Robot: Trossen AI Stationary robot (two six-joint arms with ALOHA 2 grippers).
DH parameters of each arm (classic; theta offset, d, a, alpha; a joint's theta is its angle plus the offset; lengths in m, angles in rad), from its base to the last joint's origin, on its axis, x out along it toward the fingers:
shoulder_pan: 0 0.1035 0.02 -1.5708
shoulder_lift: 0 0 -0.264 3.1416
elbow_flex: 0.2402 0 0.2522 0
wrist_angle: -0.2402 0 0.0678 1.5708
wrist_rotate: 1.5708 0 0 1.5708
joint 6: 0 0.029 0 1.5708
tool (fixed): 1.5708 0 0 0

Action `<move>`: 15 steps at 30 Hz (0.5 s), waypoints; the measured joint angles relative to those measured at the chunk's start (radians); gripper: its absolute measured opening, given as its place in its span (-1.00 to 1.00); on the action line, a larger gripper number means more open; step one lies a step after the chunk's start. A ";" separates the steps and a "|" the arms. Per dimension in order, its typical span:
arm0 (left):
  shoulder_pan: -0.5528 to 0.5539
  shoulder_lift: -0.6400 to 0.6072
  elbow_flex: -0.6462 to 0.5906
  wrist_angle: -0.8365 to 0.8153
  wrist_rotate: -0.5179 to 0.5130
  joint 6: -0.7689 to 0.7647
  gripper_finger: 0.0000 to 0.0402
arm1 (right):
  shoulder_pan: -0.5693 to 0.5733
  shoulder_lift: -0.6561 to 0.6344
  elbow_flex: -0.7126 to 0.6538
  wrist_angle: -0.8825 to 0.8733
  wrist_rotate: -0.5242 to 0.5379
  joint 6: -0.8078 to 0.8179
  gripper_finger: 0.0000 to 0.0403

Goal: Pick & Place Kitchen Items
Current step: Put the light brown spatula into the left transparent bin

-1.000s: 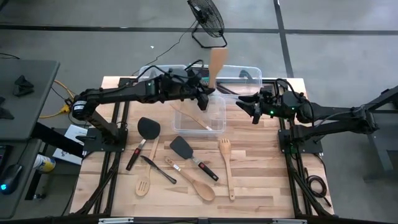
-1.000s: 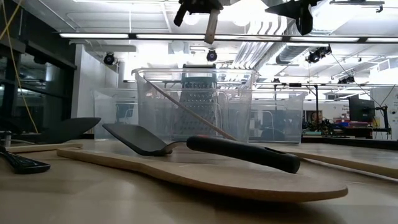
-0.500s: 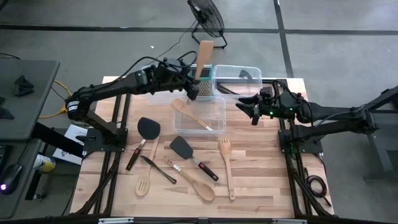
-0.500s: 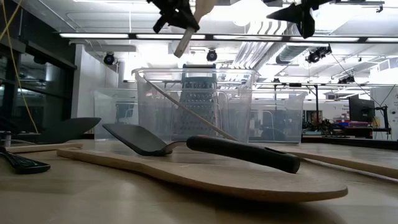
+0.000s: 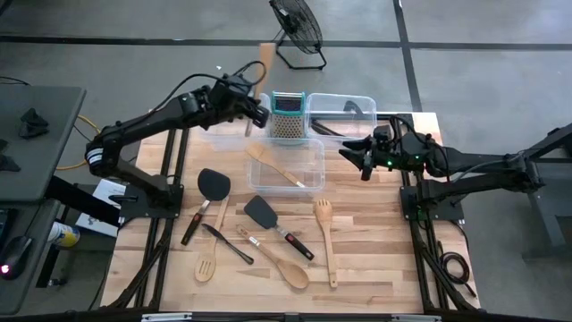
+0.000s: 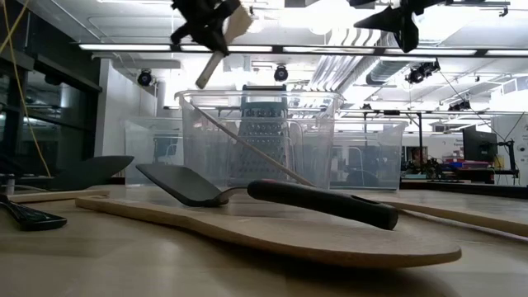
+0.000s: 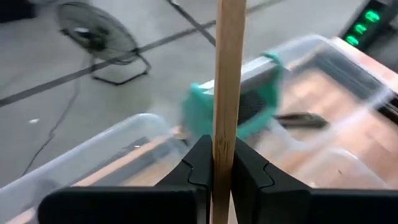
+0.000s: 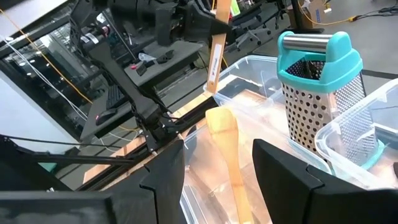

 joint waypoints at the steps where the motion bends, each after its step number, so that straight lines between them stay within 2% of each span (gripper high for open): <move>1: 0.011 -0.013 -0.018 -0.003 -0.009 -0.010 -0.88 | 0.000 0.000 0.000 -0.004 0.000 0.000 -0.10; 7: 0.095 -0.105 -0.161 -0.004 -0.009 0.017 -0.88 | 0.000 0.000 0.000 -0.026 -0.018 0.006 -0.10; 12: 0.180 -0.150 -0.242 0.050 0.045 0.186 -0.88 | 0.000 0.001 0.000 -0.034 -0.021 0.018 -0.10; 15: 0.250 -0.147 -0.251 0.053 0.124 0.281 -0.88 | 0.000 0.001 0.000 -0.033 -0.020 0.021 -0.10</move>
